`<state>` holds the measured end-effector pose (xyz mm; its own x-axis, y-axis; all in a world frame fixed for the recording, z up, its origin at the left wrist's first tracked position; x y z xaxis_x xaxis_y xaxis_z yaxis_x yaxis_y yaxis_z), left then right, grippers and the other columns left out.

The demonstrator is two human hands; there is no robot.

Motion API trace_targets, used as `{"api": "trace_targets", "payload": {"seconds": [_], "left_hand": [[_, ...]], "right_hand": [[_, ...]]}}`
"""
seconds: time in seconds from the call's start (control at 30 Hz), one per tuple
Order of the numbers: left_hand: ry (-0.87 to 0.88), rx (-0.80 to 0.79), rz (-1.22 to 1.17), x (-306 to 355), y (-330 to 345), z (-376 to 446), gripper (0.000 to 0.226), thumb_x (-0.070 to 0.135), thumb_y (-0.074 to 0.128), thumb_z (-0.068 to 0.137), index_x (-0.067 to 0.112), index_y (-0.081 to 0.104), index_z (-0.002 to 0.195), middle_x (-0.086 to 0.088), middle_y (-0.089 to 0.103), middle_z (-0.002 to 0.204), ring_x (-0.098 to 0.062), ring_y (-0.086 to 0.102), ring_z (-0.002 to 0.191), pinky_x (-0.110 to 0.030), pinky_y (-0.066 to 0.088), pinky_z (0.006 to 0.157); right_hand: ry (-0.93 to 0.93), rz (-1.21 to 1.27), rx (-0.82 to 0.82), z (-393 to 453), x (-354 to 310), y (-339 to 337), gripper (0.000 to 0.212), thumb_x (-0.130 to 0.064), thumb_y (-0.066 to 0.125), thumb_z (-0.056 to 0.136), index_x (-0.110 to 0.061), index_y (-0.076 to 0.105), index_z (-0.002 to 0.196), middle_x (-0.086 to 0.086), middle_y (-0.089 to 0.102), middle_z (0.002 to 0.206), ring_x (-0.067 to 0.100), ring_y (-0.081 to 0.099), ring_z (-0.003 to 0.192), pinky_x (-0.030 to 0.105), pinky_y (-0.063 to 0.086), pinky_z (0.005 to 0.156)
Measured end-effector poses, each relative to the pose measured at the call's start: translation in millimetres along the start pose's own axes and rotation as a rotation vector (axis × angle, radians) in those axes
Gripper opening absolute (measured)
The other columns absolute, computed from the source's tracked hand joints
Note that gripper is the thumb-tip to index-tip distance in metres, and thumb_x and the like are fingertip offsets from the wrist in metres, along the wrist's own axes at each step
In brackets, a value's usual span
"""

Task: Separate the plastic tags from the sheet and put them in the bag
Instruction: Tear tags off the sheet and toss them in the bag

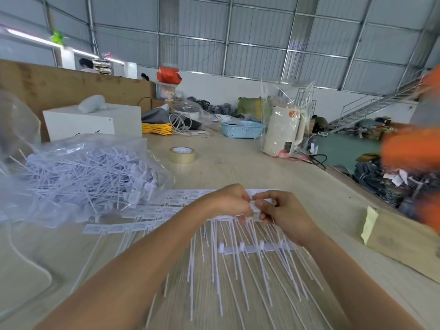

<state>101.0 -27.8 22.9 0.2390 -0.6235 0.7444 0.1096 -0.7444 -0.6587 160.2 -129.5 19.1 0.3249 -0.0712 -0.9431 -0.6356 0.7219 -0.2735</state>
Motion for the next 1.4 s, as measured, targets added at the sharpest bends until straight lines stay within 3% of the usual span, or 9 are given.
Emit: {"api": "trace_targets", "payload": {"seconds": [0.07,0.23,0.43,0.57,0.7,0.87,1.0,1.1,1.4], "left_hand": [[-0.016,-0.013,0.034,-1.3,-0.5,0.5,0.003,0.008,0.062,0.083,0.006,0.062,0.081,-0.010,0.056,0.075,-0.018,0.053,0.074,-0.028,0.039,0.071],[-0.056,-0.005,-0.019,-8.9,-4.1,0.0,0.027,0.020,0.061,0.089,0.007,0.058,0.066,-0.001,0.055,0.054,-0.013,0.049,0.055,-0.024,0.041,0.057],[-0.118,-0.011,-0.334,-3.2,-7.3,-2.5,0.020,0.014,0.055,0.093,0.007,0.058,0.073,0.001,0.050,0.050,-0.008,0.030,0.038,-0.019,0.025,0.040],[-0.131,-0.175,-0.470,-3.5,-6.7,-10.6,0.032,0.017,0.049,0.093,0.014,0.048,0.062,0.007,0.029,0.038,-0.008,0.019,0.036,-0.023,0.019,0.049],[-0.017,-0.121,-0.397,-1.5,-15.6,-10.7,0.037,0.018,0.049,0.095,0.014,0.049,0.058,0.001,0.047,0.051,-0.011,0.028,0.046,-0.023,0.023,0.048],[-0.050,-0.256,-0.250,-7.4,-0.7,-10.1,0.023,0.007,0.038,0.095,0.011,0.059,0.085,-0.010,0.055,0.091,-0.018,0.048,0.067,-0.024,0.039,0.048],[-0.067,-0.282,-0.012,-9.2,2.8,-11.8,0.022,0.005,0.041,0.094,0.013,0.059,0.105,-0.011,0.051,0.091,-0.022,0.048,0.073,-0.025,0.040,0.050],[-0.037,-0.258,0.093,-4.3,5.0,-11.1,0.018,0.005,0.045,0.094,0.009,0.056,0.107,-0.013,0.050,0.089,-0.024,0.044,0.077,-0.025,0.035,0.053],[-0.013,-0.148,0.028,-2.7,-6.6,-11.1,0.017,0.020,0.061,0.091,0.006,0.056,0.099,-0.001,0.062,0.065,-0.004,0.053,0.045,-0.018,0.043,0.049]], "right_hand": [[-0.003,-0.038,0.000,-0.1,-1.1,-1.1,0.010,-0.001,0.059,0.089,0.003,0.064,0.097,0.004,0.058,0.054,0.009,0.054,0.045,0.018,0.047,0.048],[0.005,-0.146,-0.007,-1.6,-4.8,2.4,0.003,0.002,0.060,0.088,0.003,0.060,0.086,0.009,0.054,0.053,0.009,0.051,0.037,0.018,0.044,0.042],[-0.113,-0.181,0.074,-2.9,-16.8,-3.5,0.016,0.005,0.053,0.090,-0.004,0.054,0.077,0.009,0.051,0.054,0.007,0.048,0.036,0.021,0.044,0.038],[-0.209,-0.353,0.175,-1.6,-17.2,-19.4,0.023,0.008,0.052,0.088,-0.010,0.053,0.073,0.005,0.051,0.055,0.005,0.047,0.037,0.021,0.043,0.036],[0.091,0.282,0.363,6.6,17.0,-67.1,0.013,0.005,0.051,0.090,0.000,0.057,0.080,0.009,0.048,0.061,0.009,0.046,0.043,0.014,0.036,0.034],[0.364,0.893,0.162,7.5,27.8,-43.3,0.017,-0.003,0.042,0.096,-0.001,0.045,0.080,0.008,0.041,0.068,0.006,0.047,0.040,0.009,0.037,0.031],[0.266,0.505,-0.006,1.6,5.0,-13.7,0.013,0.002,0.049,0.091,0.002,0.058,0.081,0.017,0.062,0.078,0.019,0.064,0.064,0.026,0.058,0.058],[0.220,0.295,-0.085,-5.0,-0.6,4.2,0.009,0.000,0.054,0.090,0.001,0.060,0.084,0.021,0.064,0.090,0.031,0.063,0.083,0.042,0.055,0.079],[0.016,0.027,-0.016,-7.2,-12.2,9.9,0.009,-0.002,0.056,0.091,0.000,0.058,0.083,0.008,0.061,0.056,0.012,0.058,0.047,0.021,0.046,0.047]]}}
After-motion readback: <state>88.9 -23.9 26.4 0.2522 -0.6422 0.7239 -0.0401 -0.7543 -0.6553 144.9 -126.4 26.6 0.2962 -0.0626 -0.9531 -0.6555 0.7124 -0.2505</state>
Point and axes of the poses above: each hand's wrist, its own z-axis towards the middle knuckle, its own y-axis out of the palm, x = y × z, the point moved 7 cm from there along z, towards the middle knuckle
